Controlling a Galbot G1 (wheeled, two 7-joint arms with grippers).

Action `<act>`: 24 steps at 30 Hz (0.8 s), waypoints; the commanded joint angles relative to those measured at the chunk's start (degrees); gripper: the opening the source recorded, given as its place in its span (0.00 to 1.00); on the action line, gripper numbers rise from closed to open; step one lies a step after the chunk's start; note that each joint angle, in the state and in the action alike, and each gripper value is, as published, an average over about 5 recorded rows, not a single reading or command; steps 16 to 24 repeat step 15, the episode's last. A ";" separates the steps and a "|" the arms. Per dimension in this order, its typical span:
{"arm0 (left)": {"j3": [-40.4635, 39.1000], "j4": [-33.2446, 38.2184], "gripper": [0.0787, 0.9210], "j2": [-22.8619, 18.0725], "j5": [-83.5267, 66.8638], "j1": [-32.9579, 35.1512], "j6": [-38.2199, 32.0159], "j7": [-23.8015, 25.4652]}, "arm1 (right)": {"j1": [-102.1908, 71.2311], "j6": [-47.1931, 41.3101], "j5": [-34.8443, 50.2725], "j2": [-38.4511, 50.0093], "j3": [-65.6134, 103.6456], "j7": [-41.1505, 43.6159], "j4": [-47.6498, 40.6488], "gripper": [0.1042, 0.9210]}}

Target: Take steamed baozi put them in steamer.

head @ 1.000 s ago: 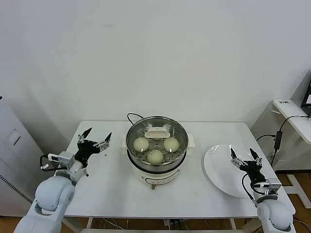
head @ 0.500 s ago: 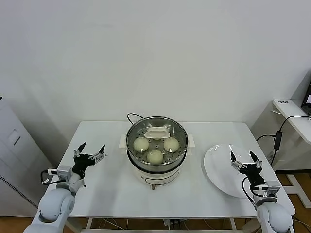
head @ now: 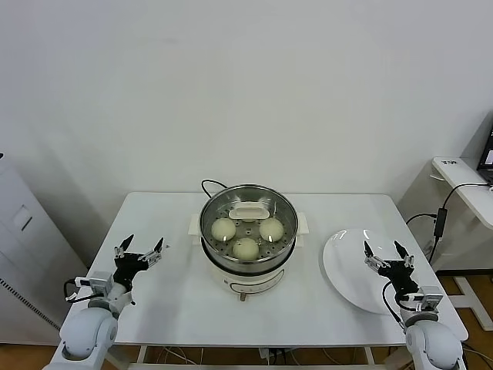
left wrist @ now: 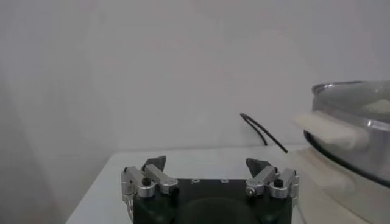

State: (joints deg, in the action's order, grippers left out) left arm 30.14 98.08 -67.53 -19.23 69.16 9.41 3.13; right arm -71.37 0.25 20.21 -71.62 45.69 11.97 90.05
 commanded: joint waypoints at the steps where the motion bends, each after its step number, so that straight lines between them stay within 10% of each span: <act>1: 0.23 -0.77 0.88 -0.27 0.17 0.39 -0.54 -0.01 | 0.25 -0.67 -0.29 -0.20 0.03 -0.24 -0.10 0.88; 24: -0.06 -0.13 0.88 -0.57 0.12 0.59 1.04 0.02 | 0.10 -0.82 0.07 -0.36 0.13 -0.15 -0.73 0.88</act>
